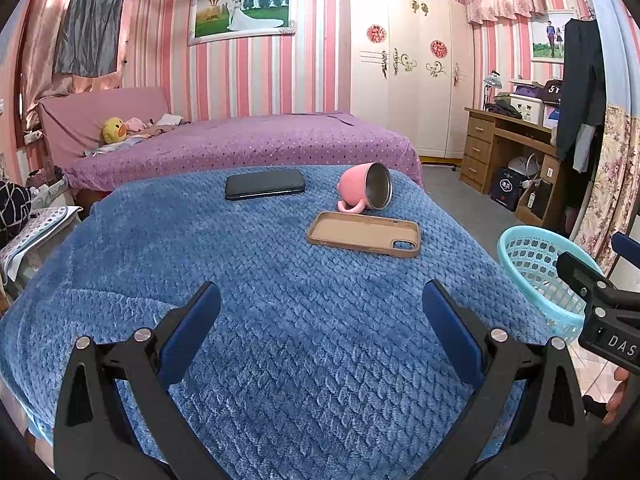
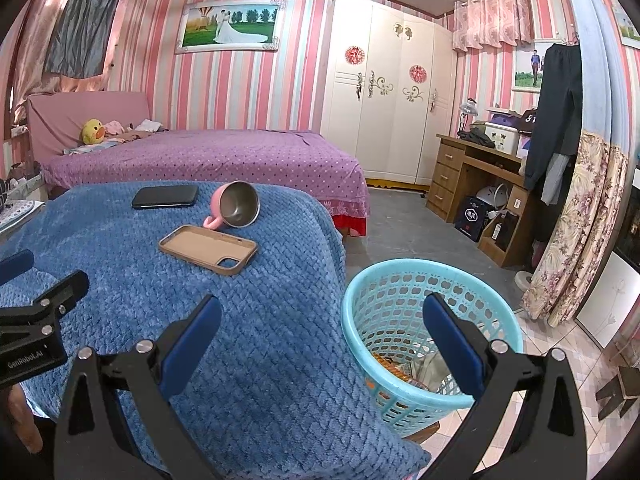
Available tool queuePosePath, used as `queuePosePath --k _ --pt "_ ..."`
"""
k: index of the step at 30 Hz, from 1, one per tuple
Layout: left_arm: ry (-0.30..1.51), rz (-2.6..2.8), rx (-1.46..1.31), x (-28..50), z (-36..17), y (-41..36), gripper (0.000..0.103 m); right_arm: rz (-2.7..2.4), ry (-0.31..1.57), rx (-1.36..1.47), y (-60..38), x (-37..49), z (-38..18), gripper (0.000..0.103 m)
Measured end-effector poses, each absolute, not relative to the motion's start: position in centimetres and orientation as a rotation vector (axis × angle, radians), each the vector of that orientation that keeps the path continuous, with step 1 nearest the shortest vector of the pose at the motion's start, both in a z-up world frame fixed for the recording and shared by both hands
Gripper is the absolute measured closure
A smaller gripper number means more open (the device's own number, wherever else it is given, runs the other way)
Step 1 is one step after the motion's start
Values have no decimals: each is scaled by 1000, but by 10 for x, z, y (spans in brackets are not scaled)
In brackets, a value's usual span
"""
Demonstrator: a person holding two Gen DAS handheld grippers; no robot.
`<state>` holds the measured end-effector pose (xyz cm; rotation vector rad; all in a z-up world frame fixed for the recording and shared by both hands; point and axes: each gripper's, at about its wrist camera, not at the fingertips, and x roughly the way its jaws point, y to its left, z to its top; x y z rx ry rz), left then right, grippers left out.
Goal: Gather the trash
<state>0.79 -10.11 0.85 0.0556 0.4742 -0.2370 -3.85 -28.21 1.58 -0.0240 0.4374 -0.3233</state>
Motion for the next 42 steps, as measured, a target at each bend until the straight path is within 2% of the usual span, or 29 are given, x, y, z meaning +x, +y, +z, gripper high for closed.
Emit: queuePosePath --k 42 --pt "472 -232 56 10 5 -104 5 -334 436 -22 -287 -39 14 5"
